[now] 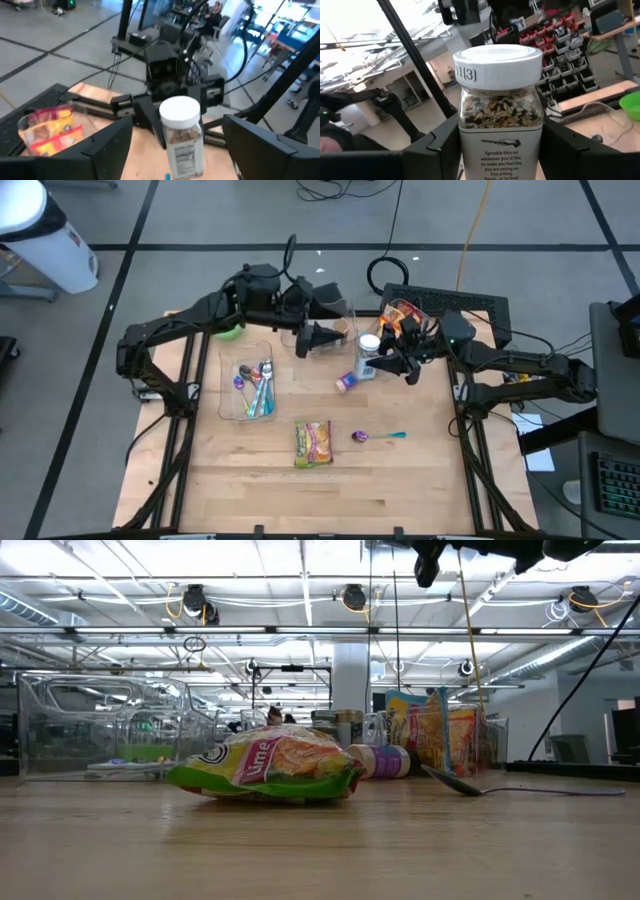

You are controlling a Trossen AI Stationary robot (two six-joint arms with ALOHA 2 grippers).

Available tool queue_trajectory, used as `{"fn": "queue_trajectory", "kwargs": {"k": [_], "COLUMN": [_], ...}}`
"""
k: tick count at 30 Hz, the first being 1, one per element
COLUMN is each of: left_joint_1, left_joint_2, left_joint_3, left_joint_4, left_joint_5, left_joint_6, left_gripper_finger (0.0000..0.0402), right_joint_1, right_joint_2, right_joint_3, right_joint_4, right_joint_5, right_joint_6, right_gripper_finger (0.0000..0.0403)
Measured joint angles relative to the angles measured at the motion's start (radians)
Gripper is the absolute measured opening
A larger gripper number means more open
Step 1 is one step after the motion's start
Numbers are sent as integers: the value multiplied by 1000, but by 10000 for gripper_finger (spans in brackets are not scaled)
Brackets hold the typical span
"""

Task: Pick & Place Food Item
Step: Put the white spice bottle into the middle transparent bin

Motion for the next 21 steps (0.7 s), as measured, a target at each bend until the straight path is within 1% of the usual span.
{"fn": "queue_trajectory", "kwargs": {"k": [2, 4, 6, 7, 8, 10, 12, 14, 16, 21], "left_joint_1": [0, 0, 0, 0, 0, 3, 4, 6, 6, 6], "left_joint_2": [11, 36, 47, 58, 61, 66, 78, 80, 79, 79], "left_joint_3": [14, 36, 46, 57, 64, 66, 71, 70, 70, 70], "left_joint_4": [-49, -52, -98, -87, -80, -119, -105, -139, -128, -160], "left_joint_5": [11, 20, 32, 38, 47, 64, 67, 71, 71, 78], "left_joint_6": [-18, -28, -41, -44, -48, -54, -52, -65, -65, -71], "left_gripper_finger": [325, 329, 330, 330, 330, 331, 331, 331, 331, 331], "right_joint_1": [1, 0, 2, 4, 5, 14, 17, 17, 16, 16], "right_joint_2": [1, 7, 15, 25, 34, 62, 87, 119, 146, 229], "right_joint_3": [0, 1, 2, 13, 27, 69, 117, 160, 201, 294], "right_joint_4": [-19, -32, -46, -61, -82, -148, -212, -276, -312, -364], "right_joint_5": [-1, -1, -3, -6, -14, -34, -43, -65, -78, -164], "right_joint_6": [-7, -9, -13, -18, -30, -70, -120, -158, -188, -213], "right_gripper_finger": [193, 193, 193, 193, 193, 193, 193, 193, 193, 193]}}
